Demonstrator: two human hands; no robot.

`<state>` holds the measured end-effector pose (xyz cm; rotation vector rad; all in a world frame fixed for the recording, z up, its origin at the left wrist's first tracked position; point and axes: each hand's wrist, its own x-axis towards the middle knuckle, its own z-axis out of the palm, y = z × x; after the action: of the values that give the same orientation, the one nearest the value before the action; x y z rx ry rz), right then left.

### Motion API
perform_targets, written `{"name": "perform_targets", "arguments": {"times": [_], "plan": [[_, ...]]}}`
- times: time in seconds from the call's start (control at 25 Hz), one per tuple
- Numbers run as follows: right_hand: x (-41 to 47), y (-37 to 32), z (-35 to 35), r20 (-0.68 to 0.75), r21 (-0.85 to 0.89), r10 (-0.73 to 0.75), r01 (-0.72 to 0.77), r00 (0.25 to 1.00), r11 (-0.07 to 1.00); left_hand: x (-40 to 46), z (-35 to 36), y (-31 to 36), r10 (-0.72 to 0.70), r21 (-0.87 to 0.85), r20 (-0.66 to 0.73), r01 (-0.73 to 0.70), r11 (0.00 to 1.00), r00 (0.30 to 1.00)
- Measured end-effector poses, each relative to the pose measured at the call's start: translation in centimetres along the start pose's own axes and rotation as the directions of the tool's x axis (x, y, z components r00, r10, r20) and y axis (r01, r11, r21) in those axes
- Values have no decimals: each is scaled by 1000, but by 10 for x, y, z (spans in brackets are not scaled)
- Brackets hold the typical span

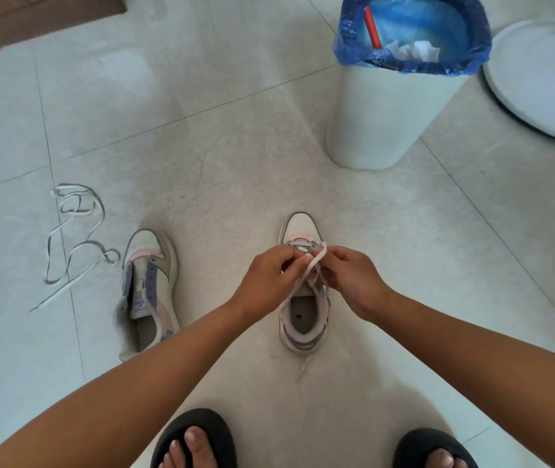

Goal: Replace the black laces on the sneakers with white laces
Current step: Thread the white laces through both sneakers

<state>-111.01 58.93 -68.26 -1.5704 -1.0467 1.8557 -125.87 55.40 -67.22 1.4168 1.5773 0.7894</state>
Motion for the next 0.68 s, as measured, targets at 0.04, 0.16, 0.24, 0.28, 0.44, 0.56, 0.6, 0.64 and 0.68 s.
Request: {"name": "perform_targets", "arguments": {"times": [0.04, 0.16, 0.24, 0.28, 0.44, 0.56, 0.6, 0.64, 0.68], "plan": [[1, -4, 1, 44, -76, -12, 16, 999, 997, 4, -3, 6, -31, -58, 20, 32, 998, 999], [1, -15, 8, 160, -303, -47, 94, 986, 948, 15, -6, 18, -135, -243, 143, 167, 956, 980], [2, -21, 11, 250, -423, -43, 149, 967, 894, 23, -8, 22, -221, -344, 204, 281, 896, 954], [3, -21, 12, 299, -464, -36, 179, 954, 867, 26, -9, 23, -266, -394, 218, 334, 856, 939], [3, -18, 13, 322, -438, 30, 121, 946, 891, 35, -13, 20, -349, -480, 226, 415, 773, 910], [5, -16, 11, 255, -392, 64, 43, 965, 919, 34, -17, 11, -323, -178, 304, 387, 905, 896], [7, -15, 11, 233, -403, 78, 24, 969, 915, 33, -19, 6, -334, -117, 337, 392, 913, 880], [8, -16, 10, 220, -412, 89, 10, 971, 911, 32, -22, 2, -352, -104, 362, 413, 905, 863], [8, -16, 10, 216, -408, 97, -1, 972, 913, 31, -24, -1, -363, -119, 374, 432, 894, 854]]}}
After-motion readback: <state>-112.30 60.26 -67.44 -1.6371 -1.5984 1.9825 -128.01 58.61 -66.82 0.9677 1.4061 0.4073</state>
